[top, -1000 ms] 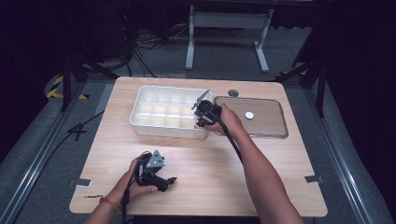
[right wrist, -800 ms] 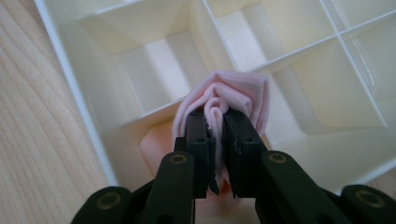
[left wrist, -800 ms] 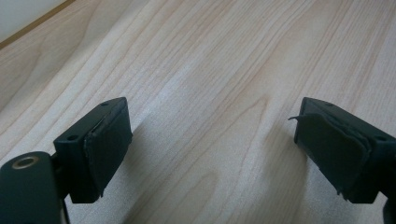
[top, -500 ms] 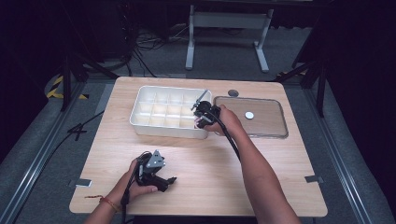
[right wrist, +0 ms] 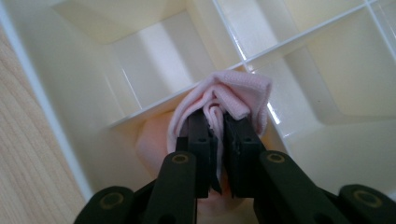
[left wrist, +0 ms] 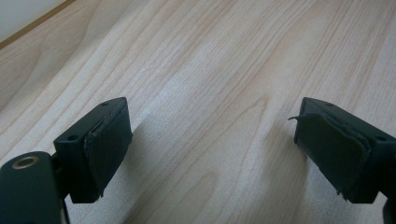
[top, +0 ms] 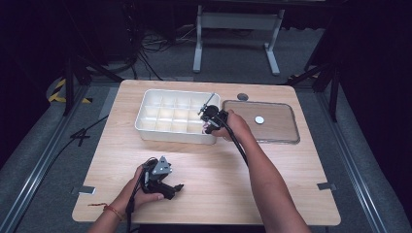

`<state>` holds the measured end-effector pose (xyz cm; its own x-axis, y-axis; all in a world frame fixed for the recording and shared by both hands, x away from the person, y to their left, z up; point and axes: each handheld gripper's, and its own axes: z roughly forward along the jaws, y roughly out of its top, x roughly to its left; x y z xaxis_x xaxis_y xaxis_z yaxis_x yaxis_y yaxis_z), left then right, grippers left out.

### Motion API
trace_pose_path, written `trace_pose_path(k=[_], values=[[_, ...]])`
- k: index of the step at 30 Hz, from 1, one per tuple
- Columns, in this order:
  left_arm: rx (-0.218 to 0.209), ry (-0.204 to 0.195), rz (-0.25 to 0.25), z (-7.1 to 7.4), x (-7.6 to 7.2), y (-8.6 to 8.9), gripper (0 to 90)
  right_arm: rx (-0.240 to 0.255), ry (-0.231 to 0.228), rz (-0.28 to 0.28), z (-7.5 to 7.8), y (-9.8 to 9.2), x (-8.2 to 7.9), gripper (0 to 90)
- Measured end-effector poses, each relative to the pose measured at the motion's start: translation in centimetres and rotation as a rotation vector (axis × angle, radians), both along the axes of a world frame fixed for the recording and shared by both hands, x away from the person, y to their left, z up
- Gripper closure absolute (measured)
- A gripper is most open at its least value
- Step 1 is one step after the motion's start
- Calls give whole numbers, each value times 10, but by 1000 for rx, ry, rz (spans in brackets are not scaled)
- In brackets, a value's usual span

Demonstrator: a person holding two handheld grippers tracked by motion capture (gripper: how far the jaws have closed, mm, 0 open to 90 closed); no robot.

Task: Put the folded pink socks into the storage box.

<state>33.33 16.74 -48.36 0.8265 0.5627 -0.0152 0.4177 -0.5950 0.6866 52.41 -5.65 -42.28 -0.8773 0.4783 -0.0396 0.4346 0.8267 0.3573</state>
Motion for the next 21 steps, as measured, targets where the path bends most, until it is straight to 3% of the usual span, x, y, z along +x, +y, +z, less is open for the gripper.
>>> trace_pose_path(k=[5, 13, 21], values=[[0, -1, 0, 0, 0, 0, 114, -7, -9, 4, 0, 0, -1, 822], [2, 0, -3, 0, 0, 0, 114, 24, -14, 17, 5, -5, -5, 815], [7, -1, -4, 0, 0, 1, 116, 55, -58, 10, 15, -9, -14, 788]])
